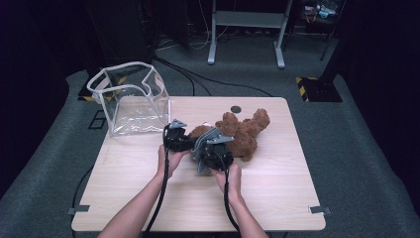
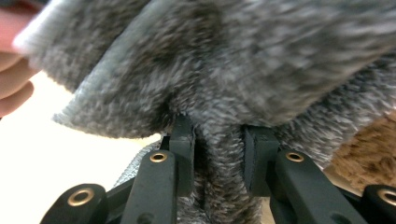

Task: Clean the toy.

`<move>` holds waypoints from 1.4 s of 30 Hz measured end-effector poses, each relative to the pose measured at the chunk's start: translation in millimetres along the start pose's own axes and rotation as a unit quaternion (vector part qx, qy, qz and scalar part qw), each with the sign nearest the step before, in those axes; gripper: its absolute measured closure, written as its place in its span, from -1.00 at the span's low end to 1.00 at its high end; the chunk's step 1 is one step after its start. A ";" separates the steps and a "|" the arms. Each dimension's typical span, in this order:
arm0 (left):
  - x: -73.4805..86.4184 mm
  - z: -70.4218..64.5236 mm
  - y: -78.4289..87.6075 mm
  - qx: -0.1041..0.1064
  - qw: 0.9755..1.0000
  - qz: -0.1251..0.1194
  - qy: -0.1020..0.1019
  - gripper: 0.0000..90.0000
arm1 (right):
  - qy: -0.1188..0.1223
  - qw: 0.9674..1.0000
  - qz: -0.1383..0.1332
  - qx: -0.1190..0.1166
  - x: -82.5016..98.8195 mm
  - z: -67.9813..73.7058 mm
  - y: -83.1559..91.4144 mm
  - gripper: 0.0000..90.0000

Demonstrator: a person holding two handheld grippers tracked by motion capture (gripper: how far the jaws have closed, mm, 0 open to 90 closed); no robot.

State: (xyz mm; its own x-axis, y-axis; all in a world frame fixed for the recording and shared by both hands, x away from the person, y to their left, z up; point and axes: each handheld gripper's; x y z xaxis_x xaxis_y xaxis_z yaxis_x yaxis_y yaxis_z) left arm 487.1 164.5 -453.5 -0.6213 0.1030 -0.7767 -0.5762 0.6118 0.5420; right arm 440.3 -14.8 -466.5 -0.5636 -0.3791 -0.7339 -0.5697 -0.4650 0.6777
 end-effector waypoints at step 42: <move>-0.2 0.9 -0.1 0.007 1.000 0.005 -0.004 0.59 | -0.098 0.990 -0.001 0.103 76.0 -106.5 106.9 0.54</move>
State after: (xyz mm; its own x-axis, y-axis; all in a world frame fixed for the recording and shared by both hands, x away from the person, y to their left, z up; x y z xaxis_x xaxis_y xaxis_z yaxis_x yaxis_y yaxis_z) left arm 487.8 165.2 -453.7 -0.6235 0.1148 -0.7734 -0.5621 0.6217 0.5454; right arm 400.3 -178.5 -454.7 -0.6556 -0.2067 -0.7263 -0.6698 -0.2850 0.6857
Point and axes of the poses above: each handheld gripper's, and its own axes: y roughly backward along the jaws, x roughly out of its underside, z roughly to its left, and after that the axes turned 6 degrees about y, right-handed
